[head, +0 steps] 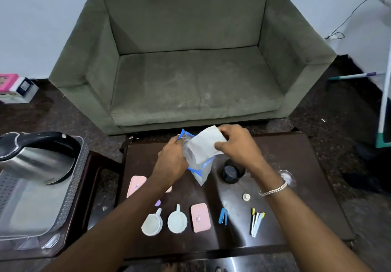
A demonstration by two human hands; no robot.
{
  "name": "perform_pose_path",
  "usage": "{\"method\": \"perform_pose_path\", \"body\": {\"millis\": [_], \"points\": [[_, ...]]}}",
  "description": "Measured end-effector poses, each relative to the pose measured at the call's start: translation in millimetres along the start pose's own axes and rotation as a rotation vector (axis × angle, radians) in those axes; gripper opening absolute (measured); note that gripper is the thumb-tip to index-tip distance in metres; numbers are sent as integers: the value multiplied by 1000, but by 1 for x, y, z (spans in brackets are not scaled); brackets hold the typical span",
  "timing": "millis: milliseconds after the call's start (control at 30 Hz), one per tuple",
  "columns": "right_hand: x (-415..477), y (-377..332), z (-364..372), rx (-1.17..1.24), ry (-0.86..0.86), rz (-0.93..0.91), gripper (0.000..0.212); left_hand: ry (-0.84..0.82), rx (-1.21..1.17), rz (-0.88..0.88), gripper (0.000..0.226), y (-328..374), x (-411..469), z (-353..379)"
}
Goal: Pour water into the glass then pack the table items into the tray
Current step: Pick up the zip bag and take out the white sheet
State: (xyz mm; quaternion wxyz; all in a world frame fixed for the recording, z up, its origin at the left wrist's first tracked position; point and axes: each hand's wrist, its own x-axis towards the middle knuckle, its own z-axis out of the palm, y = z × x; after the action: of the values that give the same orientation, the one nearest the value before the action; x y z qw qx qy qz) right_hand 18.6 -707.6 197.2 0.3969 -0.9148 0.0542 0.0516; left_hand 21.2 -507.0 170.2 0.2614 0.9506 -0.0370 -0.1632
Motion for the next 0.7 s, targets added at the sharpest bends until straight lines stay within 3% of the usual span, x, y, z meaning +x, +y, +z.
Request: {"method": "perform_pose_path", "body": {"millis": [167, 300, 400, 567, 700], "points": [[-5, 39, -34, 122, 81, 124, 3, -8, 20, -24, 54, -1, 2, 4], [-17, 77, -44, 241, 182, 230, 9, -4, 22, -14, 50, -3, 4, 6], [-23, 106, -38, 138, 220, 321, 24, 7, 17, 1, 52, -5, 4, 6], [-18, 140, -10, -69, 130, 422, 9, 9, 2, 30, 59, -3, 3, 5], [-5, 150, 19, -154, 63, 458, 16, 14, -17, 63, 65, -1, 1, 1]]}}
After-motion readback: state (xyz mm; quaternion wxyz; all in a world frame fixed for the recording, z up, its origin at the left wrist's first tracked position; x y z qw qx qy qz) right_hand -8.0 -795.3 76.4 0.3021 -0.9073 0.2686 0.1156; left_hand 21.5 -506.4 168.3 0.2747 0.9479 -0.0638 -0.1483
